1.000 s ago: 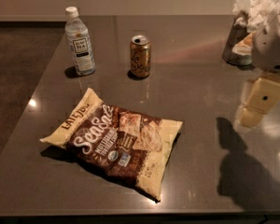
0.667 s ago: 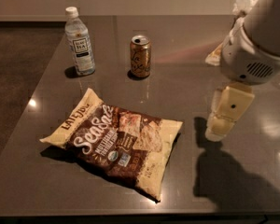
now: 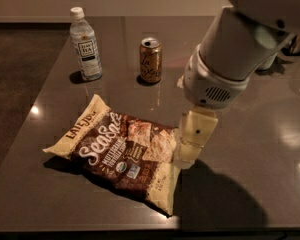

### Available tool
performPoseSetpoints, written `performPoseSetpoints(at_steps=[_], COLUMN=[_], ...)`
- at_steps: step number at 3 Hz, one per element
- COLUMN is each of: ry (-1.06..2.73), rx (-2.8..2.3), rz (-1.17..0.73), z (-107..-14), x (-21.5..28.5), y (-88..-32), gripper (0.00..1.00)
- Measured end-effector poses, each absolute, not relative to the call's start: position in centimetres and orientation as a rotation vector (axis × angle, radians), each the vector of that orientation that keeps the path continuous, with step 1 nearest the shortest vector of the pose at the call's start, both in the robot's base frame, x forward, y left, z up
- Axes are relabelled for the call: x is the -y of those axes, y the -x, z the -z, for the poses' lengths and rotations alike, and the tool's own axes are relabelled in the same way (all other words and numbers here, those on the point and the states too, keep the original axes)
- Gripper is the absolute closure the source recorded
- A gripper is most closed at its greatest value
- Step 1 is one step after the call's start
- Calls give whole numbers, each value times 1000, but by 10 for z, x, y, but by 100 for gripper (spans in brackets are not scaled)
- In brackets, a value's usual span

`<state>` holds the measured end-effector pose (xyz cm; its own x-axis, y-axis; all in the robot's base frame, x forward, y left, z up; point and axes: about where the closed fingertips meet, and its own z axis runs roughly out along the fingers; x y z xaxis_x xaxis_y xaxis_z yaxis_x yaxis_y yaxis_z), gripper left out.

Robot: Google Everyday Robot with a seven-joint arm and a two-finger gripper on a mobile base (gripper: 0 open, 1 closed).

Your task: Pick brown chip bag

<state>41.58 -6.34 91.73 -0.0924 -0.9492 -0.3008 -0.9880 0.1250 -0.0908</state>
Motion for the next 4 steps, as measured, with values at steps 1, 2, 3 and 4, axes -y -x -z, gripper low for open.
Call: performPoseSetpoints(at_steps=[1, 2, 3, 4], ry=[1937, 1974, 2012, 2044], rx=[-2131, -2127, -2120, -2115], rz=[-211, -204, -186, -164], z=[-895, -875, -860, -848], x=[43, 25, 12, 4], y=[-409, -405, -402, -403], gripper=[0, 0, 0, 0])
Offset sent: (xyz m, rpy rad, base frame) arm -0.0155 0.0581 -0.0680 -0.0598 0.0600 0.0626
